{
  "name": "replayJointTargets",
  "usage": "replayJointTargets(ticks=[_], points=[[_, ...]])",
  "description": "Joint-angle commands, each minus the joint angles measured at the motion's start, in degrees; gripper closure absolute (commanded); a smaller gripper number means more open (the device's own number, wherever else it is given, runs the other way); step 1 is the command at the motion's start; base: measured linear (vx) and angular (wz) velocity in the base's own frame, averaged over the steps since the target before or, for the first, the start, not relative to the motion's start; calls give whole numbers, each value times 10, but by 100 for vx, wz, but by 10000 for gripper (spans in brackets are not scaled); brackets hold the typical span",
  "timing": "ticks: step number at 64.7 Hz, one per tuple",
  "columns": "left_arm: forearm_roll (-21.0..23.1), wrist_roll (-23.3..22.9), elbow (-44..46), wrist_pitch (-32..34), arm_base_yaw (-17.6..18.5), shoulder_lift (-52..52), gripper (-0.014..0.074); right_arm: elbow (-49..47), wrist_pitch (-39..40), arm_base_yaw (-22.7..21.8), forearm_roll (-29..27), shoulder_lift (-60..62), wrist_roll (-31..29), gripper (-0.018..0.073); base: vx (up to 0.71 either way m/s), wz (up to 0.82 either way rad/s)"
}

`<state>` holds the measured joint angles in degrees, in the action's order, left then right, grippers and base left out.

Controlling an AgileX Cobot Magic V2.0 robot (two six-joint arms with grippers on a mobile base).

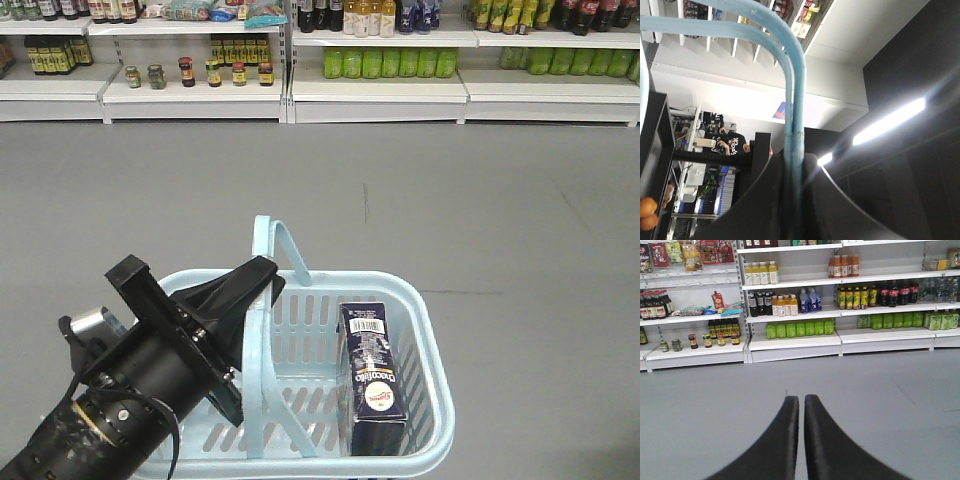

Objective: Left arm holds basket, right arm returns cookies
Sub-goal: 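Drive forward toward the drink shelves holding the basket in left gripper, then approach the shelf of yellow bottled drinks with the basket held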

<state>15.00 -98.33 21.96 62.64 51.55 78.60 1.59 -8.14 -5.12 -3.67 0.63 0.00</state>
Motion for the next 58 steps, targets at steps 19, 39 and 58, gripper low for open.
replayJointTargets(ticks=[19,39,58], points=[[-6,-3,17,160,4,-20,599,10,43,0,3,7,-3,562,58,2],[-4,-3,17,160,4,-20,599,10,44,0,3,7,-3,562,57,1],[-4,-3,17,160,4,-20,599,10,44,0,3,7,-3,562,57,0]])
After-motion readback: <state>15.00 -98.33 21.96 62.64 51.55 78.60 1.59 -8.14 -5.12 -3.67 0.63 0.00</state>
